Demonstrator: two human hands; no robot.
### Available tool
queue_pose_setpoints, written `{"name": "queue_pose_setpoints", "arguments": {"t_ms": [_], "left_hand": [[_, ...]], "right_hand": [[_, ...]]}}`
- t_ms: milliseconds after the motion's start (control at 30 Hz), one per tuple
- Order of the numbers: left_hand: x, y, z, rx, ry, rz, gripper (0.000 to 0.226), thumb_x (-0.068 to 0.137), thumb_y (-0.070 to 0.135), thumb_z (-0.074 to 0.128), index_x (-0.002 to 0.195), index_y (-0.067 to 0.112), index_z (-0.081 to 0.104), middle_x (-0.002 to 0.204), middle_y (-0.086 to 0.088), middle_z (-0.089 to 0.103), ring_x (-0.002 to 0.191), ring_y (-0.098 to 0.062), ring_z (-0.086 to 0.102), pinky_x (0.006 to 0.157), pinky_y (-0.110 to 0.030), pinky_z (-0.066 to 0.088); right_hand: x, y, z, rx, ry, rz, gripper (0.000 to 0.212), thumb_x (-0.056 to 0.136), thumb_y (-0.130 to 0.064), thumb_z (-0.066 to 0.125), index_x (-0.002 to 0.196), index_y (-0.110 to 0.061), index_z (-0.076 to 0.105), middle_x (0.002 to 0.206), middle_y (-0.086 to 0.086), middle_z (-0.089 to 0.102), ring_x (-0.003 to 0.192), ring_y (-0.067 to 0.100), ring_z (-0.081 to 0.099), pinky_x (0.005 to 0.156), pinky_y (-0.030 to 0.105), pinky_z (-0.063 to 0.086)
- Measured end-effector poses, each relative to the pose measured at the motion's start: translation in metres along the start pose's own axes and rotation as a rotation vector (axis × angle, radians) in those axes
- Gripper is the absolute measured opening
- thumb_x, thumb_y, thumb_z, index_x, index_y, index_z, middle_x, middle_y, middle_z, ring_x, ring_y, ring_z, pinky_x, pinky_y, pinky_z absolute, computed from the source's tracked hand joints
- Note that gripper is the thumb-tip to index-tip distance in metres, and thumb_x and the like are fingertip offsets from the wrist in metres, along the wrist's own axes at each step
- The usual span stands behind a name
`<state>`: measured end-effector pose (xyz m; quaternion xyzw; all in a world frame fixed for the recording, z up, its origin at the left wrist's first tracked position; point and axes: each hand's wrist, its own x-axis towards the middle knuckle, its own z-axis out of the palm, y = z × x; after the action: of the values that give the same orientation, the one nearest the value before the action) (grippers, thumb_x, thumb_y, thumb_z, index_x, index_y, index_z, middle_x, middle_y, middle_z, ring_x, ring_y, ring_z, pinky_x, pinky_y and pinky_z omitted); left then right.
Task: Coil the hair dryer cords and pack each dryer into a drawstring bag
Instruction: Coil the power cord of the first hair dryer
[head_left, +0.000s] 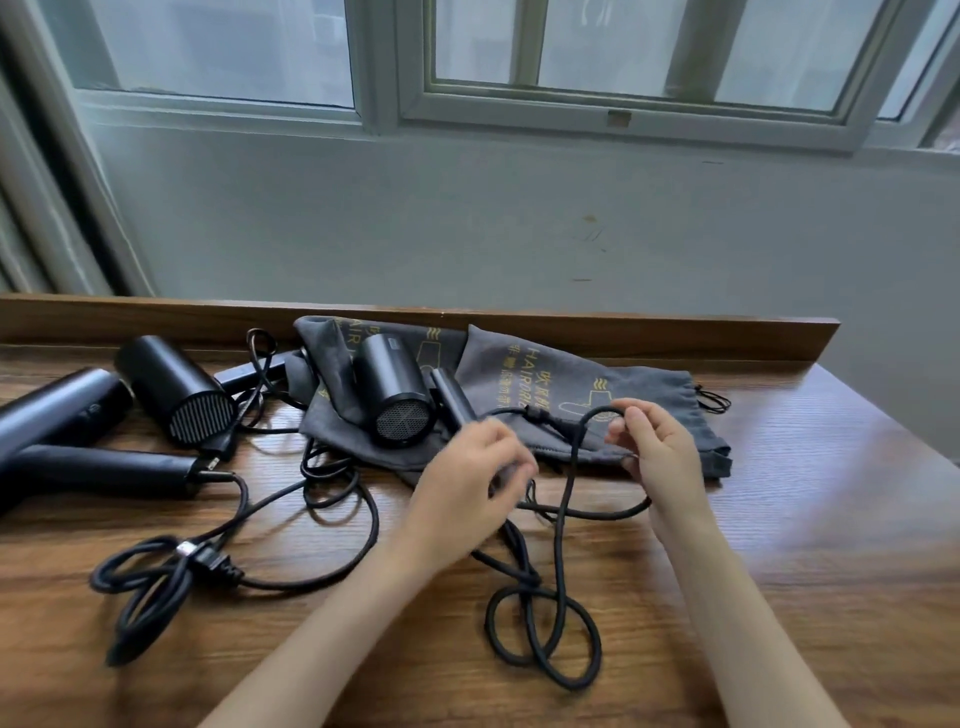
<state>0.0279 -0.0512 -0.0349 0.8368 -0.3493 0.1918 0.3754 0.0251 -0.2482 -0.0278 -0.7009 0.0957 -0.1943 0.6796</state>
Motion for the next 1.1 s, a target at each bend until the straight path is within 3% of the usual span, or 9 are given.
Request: {"name": "queue_pose_setpoints", "arguments": {"t_ms": [133,200,367,533,700,833,933,1000,1100], "left_hand": [[-0.024,0.004,-0.001,-0.016,-0.444,0.105,0.031,0.083,0.055,0.056,0.095,0.027,0.062,0.085,0.013,0.061,0.078,0.004,0.049,0.073,-0.016,0.039],[-0.027,0.003,-0.001,0.012,-0.499,0.113,0.030,0.083,0.051,0.059,0.103,0.030,0.060,0.080,0.011,0.062,0.071,0.003,0.046,0.067,-0.019,0.036],[-0.026,-0.003,-0.011,-0.124,-0.351,-0.085,0.019,0.093,0.028,0.054,0.108,0.028,0.066,0.098,0.015,0.071,0.085,0.004,0.063,0.075,-0.017,0.047],[-0.024,-0.017,-0.022,-0.067,0.083,-0.375,0.017,0.093,0.016,0.053,0.103,0.021,0.066,0.059,0.021,0.057,0.057,0.015,0.052,0.055,-0.007,0.036],[-0.025,-0.030,-0.036,-0.040,0.235,-0.521,0.027,0.093,0.013,0.052,0.114,0.023,0.065,0.046,0.013,0.049,0.042,0.001,0.047,0.042,-0.013,0.032],[-0.024,-0.026,-0.035,-0.060,0.274,-0.526,0.031,0.092,0.009,0.053,0.118,0.022,0.063,0.071,0.008,0.061,0.063,0.000,0.056,0.056,-0.010,0.039],[-0.023,-0.021,-0.036,-0.079,0.297,-0.452,0.031,0.091,0.005,0.053,0.115,0.020,0.065,0.073,0.004,0.051,0.062,0.000,0.048,0.059,-0.010,0.035],[-0.022,-0.021,-0.035,-0.093,0.298,-0.437,0.032,0.090,0.004,0.055,0.115,0.021,0.066,0.070,0.006,0.045,0.058,0.002,0.045,0.057,-0.010,0.033],[-0.023,-0.021,-0.032,-0.072,0.273,-0.446,0.036,0.086,0.002,0.058,0.116,0.021,0.066,0.075,0.007,0.046,0.058,0.000,0.045,0.058,-0.013,0.034]], "right_hand": [[0.003,0.002,-0.001,0.296,0.222,0.141,0.027,0.100,-0.015,0.037,0.091,-0.027,0.059,0.081,-0.010,0.066,0.079,0.002,0.060,0.061,0.017,0.042],[0.006,0.001,-0.006,0.463,0.296,0.193,0.026,0.100,-0.011,0.035,0.095,-0.025,0.056,0.088,-0.009,0.064,0.084,0.002,0.059,0.066,0.016,0.044],[0.010,0.002,-0.009,0.470,0.326,0.242,0.026,0.098,-0.002,0.036,0.110,-0.019,0.052,0.090,-0.008,0.062,0.084,0.003,0.058,0.068,0.017,0.044],[0.010,0.004,-0.006,0.334,0.260,0.189,0.028,0.097,0.000,0.037,0.109,-0.018,0.054,0.099,-0.006,0.064,0.084,0.002,0.058,0.065,0.013,0.047],[-0.002,0.001,-0.002,-0.383,0.141,-0.176,0.039,0.088,0.005,0.049,0.121,-0.016,0.055,0.123,-0.004,0.053,0.115,0.008,0.046,0.100,0.024,0.035],[-0.019,-0.009,0.018,-0.478,-0.321,-0.506,0.042,0.089,-0.006,0.056,0.126,-0.026,0.051,0.136,-0.017,0.039,0.133,-0.004,0.027,0.111,0.012,0.018],[-0.028,0.002,0.036,-0.629,-0.568,-0.508,0.032,0.093,-0.018,0.053,0.124,-0.025,0.051,0.128,-0.017,0.047,0.126,0.002,0.038,0.115,0.028,0.018],[-0.033,0.006,0.042,-0.668,-0.591,-0.475,0.015,0.093,-0.029,0.052,0.107,-0.027,0.055,0.101,-0.015,0.059,0.098,0.009,0.055,0.105,0.038,0.032],[-0.039,0.007,0.044,-0.581,-0.580,-0.492,0.029,0.090,-0.047,0.040,0.097,-0.023,0.056,0.081,-0.013,0.057,0.078,0.006,0.054,0.074,0.030,0.044]]}}
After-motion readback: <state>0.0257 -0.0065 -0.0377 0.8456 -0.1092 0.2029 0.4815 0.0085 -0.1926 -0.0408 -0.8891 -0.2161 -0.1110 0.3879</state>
